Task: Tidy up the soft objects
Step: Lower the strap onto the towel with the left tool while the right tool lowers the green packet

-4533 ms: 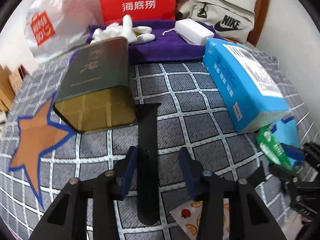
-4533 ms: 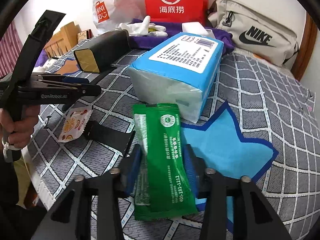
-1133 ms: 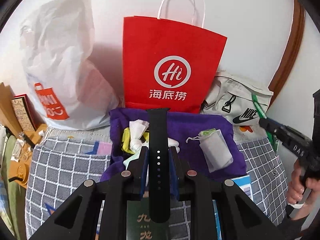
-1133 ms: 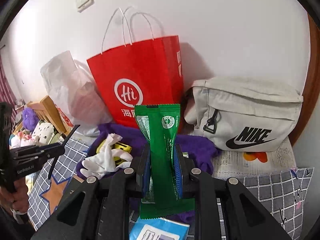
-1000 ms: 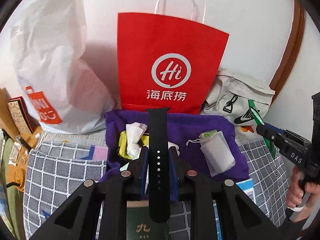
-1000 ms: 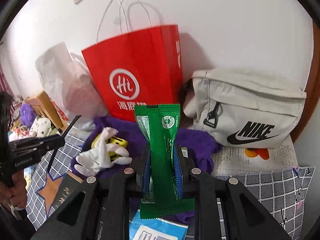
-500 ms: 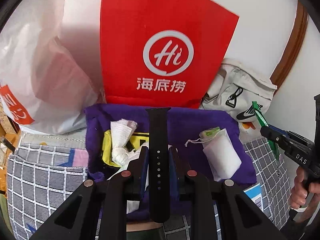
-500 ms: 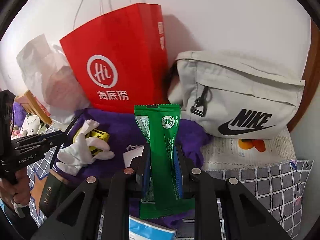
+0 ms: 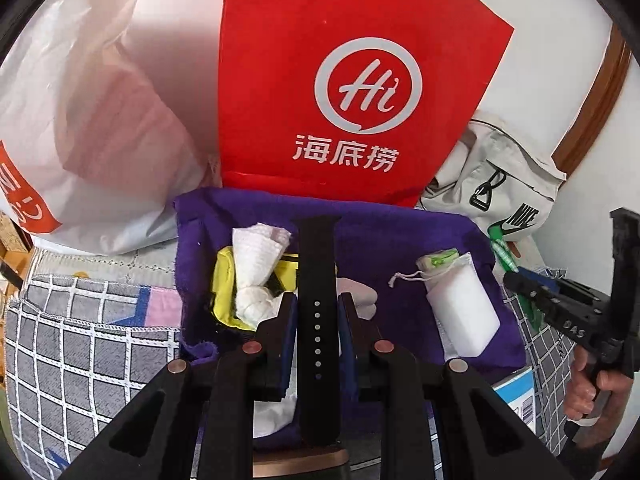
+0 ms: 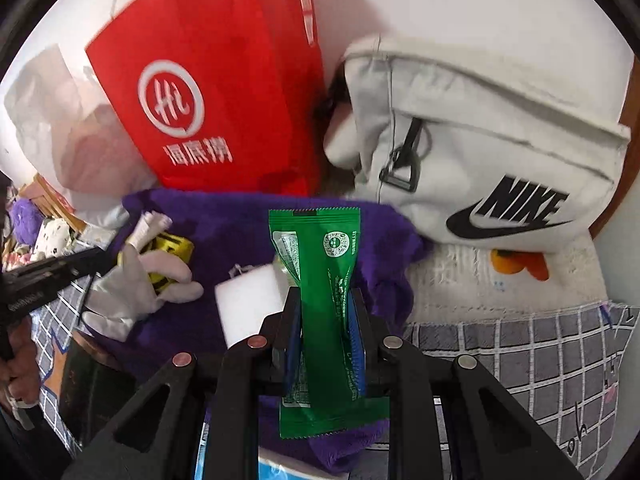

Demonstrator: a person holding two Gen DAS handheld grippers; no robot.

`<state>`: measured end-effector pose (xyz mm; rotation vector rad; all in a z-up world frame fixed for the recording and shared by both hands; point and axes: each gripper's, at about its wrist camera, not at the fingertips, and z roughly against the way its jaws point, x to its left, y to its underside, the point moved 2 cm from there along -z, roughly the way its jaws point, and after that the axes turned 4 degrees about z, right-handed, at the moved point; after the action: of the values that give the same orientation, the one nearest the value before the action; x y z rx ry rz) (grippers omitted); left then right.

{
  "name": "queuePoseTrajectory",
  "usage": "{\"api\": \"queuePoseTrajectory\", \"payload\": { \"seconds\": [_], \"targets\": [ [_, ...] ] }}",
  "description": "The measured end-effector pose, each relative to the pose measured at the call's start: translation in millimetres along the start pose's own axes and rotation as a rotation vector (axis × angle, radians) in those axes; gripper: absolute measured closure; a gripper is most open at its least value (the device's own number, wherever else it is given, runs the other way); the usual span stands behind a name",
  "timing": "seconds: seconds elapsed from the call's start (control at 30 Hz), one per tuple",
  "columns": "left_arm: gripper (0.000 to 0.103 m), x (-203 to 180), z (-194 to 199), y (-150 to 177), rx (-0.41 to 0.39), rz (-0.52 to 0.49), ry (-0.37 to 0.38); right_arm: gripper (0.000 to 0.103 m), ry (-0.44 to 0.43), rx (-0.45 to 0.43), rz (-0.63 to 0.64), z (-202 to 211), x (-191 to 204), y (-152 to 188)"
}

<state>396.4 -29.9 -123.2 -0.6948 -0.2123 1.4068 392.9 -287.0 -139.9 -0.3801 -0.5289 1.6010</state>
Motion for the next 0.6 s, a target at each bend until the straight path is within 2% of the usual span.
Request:
{"api": "queuePoseTrajectory", "payload": {
  "seconds": [0.07,0.33,0.6],
  "targets": [
    [0.083,3,-1,0,0.007,0.003,-0.003,0.081,-0.025,0.015,-0.014,-7,-2,1],
    [0.083,12,-14,2,0.033,0.023,-0.032,0.08,-0.012,0.059,0.009,-23,2,5],
    [0.083,3,-26,7,0.07,0.013,-0.019,0.072,-0.03,0.068,-0.004,-27,1,7]
  ]
}}
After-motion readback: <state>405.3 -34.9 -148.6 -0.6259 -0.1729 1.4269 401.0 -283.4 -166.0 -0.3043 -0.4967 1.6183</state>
